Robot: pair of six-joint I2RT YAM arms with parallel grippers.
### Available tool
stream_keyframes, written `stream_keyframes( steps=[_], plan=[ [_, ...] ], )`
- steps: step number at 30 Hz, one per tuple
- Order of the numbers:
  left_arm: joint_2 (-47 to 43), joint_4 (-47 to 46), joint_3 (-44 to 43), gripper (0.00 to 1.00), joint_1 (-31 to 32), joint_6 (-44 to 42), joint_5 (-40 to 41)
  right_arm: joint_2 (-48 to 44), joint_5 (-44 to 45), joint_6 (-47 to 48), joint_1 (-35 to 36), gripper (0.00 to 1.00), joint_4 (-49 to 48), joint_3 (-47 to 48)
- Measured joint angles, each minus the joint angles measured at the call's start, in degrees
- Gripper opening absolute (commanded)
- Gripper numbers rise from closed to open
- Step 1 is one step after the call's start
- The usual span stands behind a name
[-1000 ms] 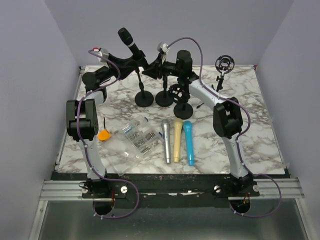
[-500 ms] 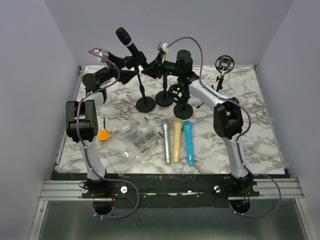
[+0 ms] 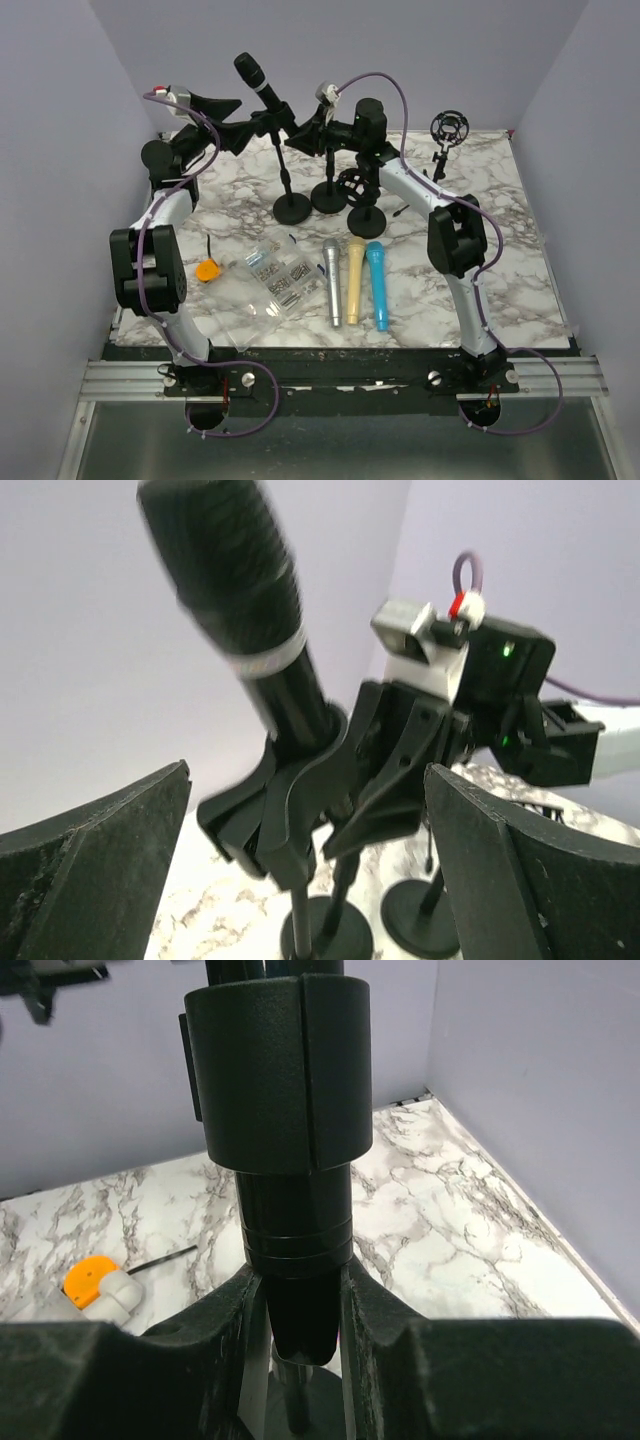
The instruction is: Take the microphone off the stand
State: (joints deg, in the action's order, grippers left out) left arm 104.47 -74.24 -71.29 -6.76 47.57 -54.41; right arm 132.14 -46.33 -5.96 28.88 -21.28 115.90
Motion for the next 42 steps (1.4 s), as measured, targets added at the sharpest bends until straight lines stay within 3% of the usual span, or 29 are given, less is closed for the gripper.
stream_keyframes(
  steps=[8,15,22,25,26,31,35,42],
  plan=[
    [-5.5,12.3,-5.8,0.99,3.5,-6.2,7.7,0.1,0.1,0.0,0.0,0.01,0.4,0.3],
    [-3.2,26.5,-13.6,0.88,6.1,-9.0,15.1,0.1,0.4,0.0,0.0,0.01,0.4,0.3],
    [2.2,31.7,-19.9,0.88,6.5,-8.9,16.6,0.2,0.0,1.6,0.0,0.01,2.0,1.2],
    [3.3,32.2,-20.5,0.74,6.5,-8.5,16.7,0.2,-0.4,2.3,0.0,0.02,2.8,1.6],
    [3.6,32.3,-20.9,0.7,6.5,-8.4,16.6,0.3,-0.4,2.5,0.0,0.09,3.1,1.9],
    [3.8,31.0,-21.7,0.71,6.8,-8.2,15.9,0.3,-0.4,3.0,0.0,0.53,3.9,2.1],
    [3.8,29.1,-21.6,0.74,6.8,-7.9,14.6,0.2,0.3,3.1,0.0,0.99,4.2,1.4],
    [2.4,26.1,-17.6,0.96,6.8,-6.7,12.9,-3.5,4.8,3.4,0.0,1.0,6.4,-3.1]
  ],
)
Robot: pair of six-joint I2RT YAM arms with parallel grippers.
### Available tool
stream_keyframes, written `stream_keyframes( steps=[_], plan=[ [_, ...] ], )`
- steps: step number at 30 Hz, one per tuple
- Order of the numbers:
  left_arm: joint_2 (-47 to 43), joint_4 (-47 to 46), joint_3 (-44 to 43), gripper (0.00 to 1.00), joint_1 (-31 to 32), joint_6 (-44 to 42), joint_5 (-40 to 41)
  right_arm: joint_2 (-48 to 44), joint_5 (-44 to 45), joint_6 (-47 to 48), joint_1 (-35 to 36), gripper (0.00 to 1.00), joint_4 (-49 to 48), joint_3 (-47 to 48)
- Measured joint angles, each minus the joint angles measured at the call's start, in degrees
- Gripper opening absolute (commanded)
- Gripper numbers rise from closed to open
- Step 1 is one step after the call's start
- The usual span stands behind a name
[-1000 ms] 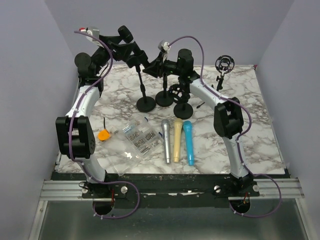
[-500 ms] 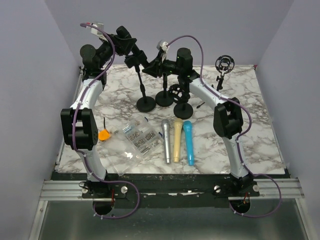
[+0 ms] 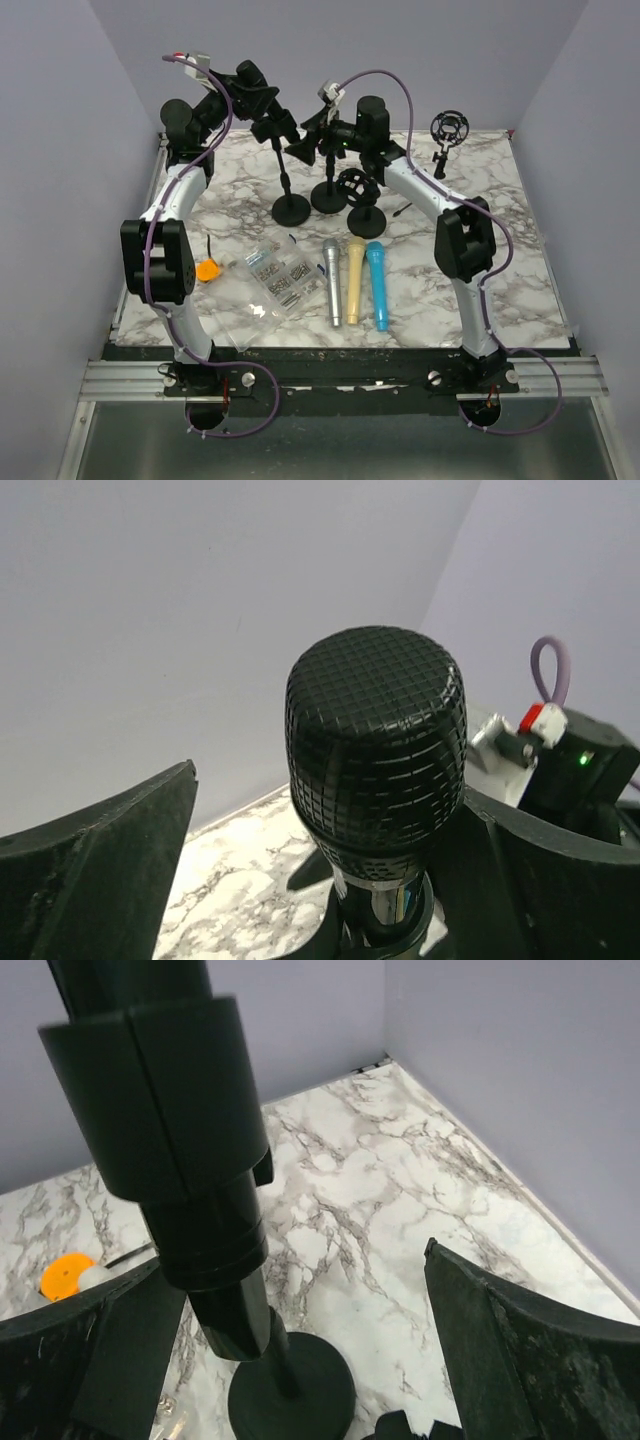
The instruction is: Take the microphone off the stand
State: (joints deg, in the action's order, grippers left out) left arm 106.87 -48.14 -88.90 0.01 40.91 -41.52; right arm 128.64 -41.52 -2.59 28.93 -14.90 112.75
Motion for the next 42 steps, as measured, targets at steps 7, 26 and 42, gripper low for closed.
stream_keyframes(
  steps=[7,26,42],
  plan=[
    [-4.8,-1.8,6.6,0.99,-0.7,1.0,-2.0,-5.5,5.0,1.6,0.6,1.0,7.1,1.4],
    [-15.9,-12.7,27.1,0.98,-6.7,8.2,-3.8,-4.3,19.5,7.8,9.0,0.98,19.7,21.2],
    [-11.6,-21.1,29.3,0.97,-6.6,3.6,-10.6,1.7,24.9,11.2,10.7,0.47,18.8,25.1]
  ],
)
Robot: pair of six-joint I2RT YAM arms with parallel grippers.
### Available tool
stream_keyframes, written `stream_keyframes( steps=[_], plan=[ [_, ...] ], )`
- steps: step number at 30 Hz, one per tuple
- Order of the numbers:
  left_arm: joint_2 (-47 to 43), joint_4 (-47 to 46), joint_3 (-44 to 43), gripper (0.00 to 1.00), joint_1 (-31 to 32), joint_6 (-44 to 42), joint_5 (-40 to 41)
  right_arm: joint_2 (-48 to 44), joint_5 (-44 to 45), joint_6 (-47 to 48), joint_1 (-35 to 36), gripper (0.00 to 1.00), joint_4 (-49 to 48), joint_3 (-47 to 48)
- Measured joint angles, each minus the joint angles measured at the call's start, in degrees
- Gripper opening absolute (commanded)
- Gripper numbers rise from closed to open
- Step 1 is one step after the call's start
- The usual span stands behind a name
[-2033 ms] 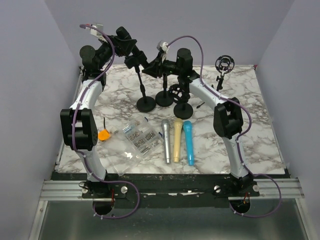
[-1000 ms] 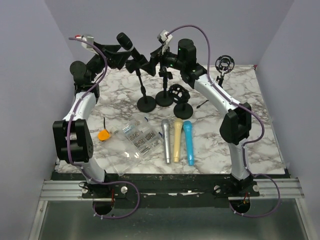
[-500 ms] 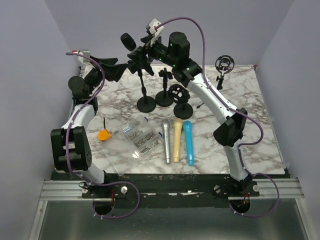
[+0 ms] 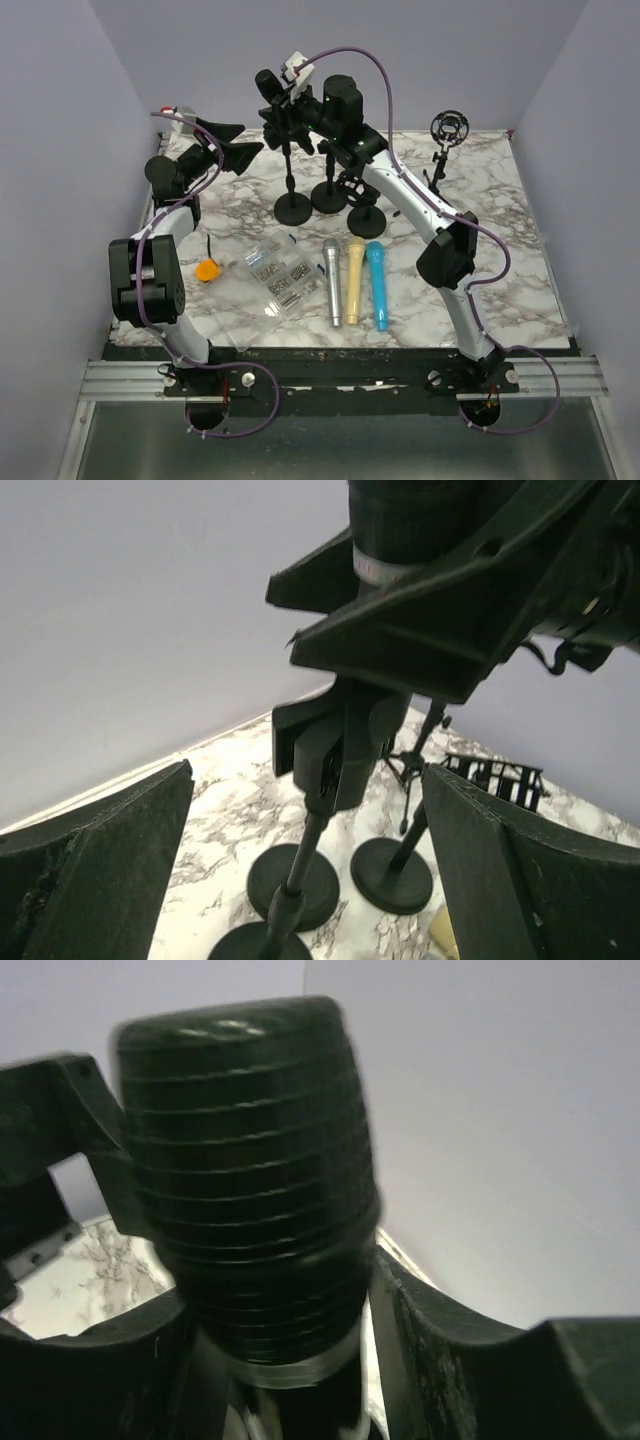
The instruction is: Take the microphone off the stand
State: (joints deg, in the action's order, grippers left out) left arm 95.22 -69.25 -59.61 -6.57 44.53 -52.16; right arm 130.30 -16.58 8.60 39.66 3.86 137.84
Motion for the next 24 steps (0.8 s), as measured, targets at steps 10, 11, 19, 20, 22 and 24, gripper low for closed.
stream_keyframes(
  steps=[10,11,19,20,22,24],
  plan=[
    [8.2,-2.7,-5.8,0.96,1.9,-3.6,-6.0,0.2,0.0,1.2,0.3,0.31,-1.2,0.0],
    [9.3,-3.8,-6.8,0.96,2.1,-3.6,-7.1,0.2,-0.1,1.3,0.3,0.3,-1.2,0.0],
    [18.6,-11.1,-15.1,0.96,2.2,1.5,-11.9,0.2,-0.7,1.5,0.3,0.25,-1.2,0.0],
    [19.5,-11.7,-15.7,0.96,2.3,2.4,-12.4,0.2,-0.8,1.6,0.3,0.25,-1.2,0.0],
    [20.5,-12.5,-16.9,0.96,2.5,3.4,-13.2,0.2,-0.8,1.6,0.3,0.24,-1.3,0.0],
    [21.0,-13.0,-17.9,0.96,2.9,3.8,-13.6,0.2,-0.9,1.5,0.3,0.23,-1.3,0.0]
  ],
)
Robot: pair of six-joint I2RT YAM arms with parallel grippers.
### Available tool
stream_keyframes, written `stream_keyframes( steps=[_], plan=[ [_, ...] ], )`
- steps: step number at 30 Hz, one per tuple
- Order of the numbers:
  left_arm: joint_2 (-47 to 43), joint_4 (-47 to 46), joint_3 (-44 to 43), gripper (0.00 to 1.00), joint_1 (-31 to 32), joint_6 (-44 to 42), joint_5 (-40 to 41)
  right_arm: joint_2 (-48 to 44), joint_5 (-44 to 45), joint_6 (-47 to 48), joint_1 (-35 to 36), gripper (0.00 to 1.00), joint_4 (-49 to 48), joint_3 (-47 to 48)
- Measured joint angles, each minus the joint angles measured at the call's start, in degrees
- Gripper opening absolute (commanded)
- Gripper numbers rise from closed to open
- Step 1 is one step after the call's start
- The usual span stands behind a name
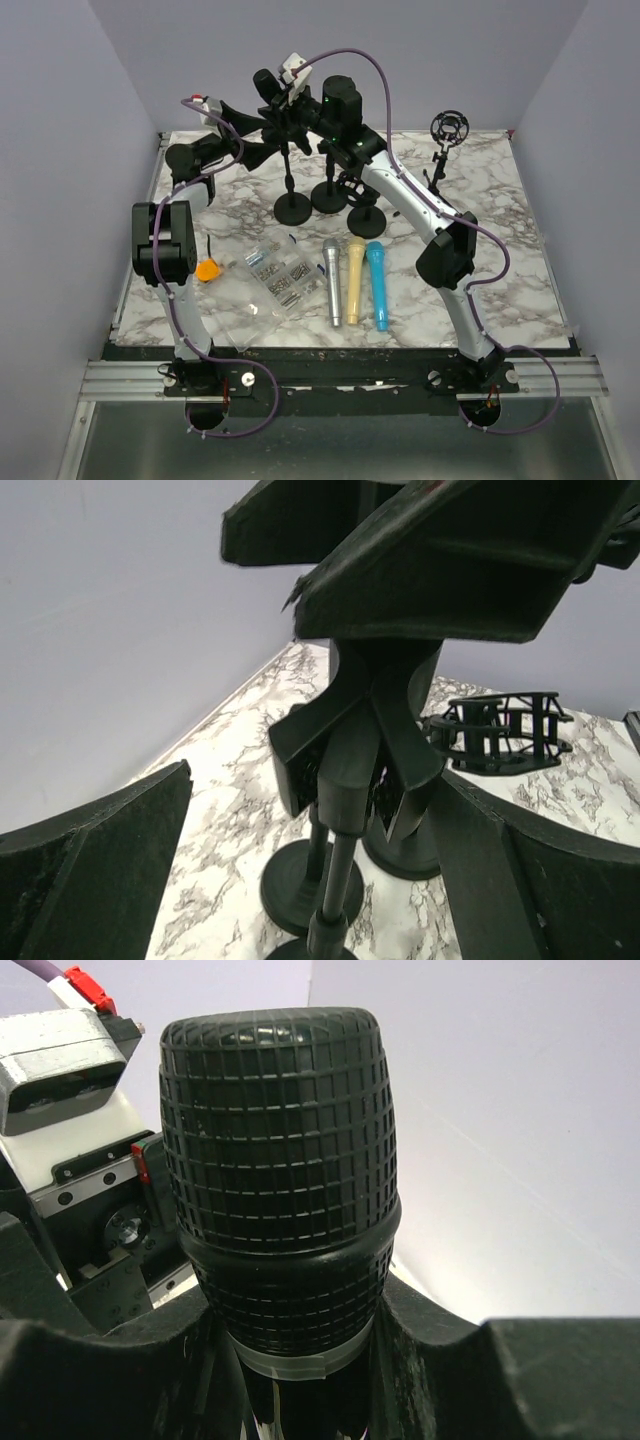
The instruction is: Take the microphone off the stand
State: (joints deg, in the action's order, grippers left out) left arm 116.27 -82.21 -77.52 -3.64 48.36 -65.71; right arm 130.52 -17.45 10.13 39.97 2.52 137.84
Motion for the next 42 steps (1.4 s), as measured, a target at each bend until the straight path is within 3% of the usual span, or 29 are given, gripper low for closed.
stream_keyframes(
  steps=[6,8,13,15,16,17,23,36,39,42],
  plan=[
    [0.2,-1.0,-1.8,0.91,1.7,0.6,-0.3,0.0,-0.2,0.0,0.0,0.2,0.0,0.0],
    [0.2,-1.0,-1.9,0.83,2.3,0.5,-0.4,0.0,-0.2,0.0,0.0,0.18,0.0,0.0],
    [0.2,-0.9,-1.9,0.49,2.9,0.3,-0.4,0.0,-0.2,0.0,0.0,0.12,-0.1,0.0],
    [0.2,-0.9,-1.8,0.29,2.9,0.1,-0.5,0.0,-0.2,0.0,0.0,0.09,-0.1,0.0],
    [0.2,-0.9,-1.7,0.1,2.9,0.4,-0.4,0.0,-0.3,0.0,0.0,0.08,-0.2,0.0],
    [0.2,-0.9,-1.6,0.0,2.9,0.4,-0.5,0.0,-0.3,0.0,0.0,0.07,-0.4,0.0],
    [-0.3,0.2,0.0,0.0,2.3,-0.7,-0.3,0.0,-0.4,0.0,0.1,0.01,-3.1,0.0],
    [-5.0,10.2,3.7,0.0,2.3,-8.0,3.6,-2.3,3.5,-4.2,0.1,0.01,-15.2,0.9],
    [-6.2,13.9,4.1,0.16,2.6,-9.9,4.7,-5.3,6.5,-4.8,0.1,0.01,-16.6,0.9],
    [-7.9,17.2,5.4,0.49,2.8,-12.0,6.1,-10.0,10.0,-4.5,0.1,0.01,-16.5,-0.6]
  ],
)
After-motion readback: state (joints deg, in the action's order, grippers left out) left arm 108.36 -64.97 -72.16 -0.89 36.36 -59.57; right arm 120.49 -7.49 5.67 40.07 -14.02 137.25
